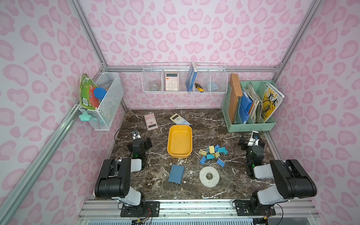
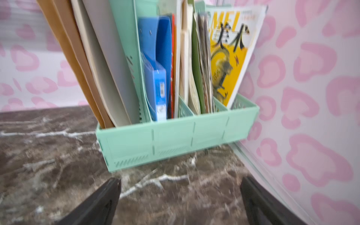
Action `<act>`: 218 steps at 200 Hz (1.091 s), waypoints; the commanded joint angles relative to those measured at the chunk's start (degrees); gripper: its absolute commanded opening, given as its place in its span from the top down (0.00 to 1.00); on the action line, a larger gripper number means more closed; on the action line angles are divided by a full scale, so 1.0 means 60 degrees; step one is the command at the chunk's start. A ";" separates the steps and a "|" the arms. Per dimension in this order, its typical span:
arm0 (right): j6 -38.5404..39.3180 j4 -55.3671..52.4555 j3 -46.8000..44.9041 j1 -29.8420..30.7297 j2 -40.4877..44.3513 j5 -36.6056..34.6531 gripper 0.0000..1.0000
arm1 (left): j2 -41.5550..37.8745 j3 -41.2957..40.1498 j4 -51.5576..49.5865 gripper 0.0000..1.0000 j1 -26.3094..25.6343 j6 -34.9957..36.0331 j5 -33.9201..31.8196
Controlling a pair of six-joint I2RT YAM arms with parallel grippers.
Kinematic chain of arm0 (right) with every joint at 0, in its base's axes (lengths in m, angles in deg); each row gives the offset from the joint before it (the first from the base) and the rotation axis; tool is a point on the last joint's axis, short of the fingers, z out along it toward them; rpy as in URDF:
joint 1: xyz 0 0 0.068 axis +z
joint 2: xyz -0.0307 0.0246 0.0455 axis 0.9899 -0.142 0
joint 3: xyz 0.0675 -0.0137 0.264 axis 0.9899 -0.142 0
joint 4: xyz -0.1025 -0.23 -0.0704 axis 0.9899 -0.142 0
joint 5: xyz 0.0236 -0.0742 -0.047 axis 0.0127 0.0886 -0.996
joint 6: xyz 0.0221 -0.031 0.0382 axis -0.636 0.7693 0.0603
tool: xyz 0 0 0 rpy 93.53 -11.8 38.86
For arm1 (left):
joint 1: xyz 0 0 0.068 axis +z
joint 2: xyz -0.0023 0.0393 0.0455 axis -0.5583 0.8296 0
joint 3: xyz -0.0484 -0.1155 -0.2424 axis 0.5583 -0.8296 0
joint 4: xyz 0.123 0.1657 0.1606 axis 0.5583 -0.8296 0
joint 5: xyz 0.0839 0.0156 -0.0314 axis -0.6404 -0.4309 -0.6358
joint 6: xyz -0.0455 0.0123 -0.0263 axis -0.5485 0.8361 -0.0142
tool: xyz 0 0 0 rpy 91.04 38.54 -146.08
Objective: Put the binder clips in the storage box
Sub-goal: Move the distractor to the center of the board.
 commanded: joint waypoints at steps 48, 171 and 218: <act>-0.1410 -0.9775 0.4565 0.4058 0.2932 0.0503 0.06 | -0.3231 0.5684 -1.0966 0.01 -0.4629 -0.1618 -0.2135; -0.8655 -1.2891 0.2672 0.9655 0.2154 0.2396 1.00 | -0.0592 0.2874 -1.0628 1.00 -1.1395 -0.9296 0.0368; -0.9686 -1.3997 0.2169 0.9912 0.2275 0.2016 1.00 | 0.0056 0.2525 -1.0434 1.00 -1.1555 -0.9732 -0.0108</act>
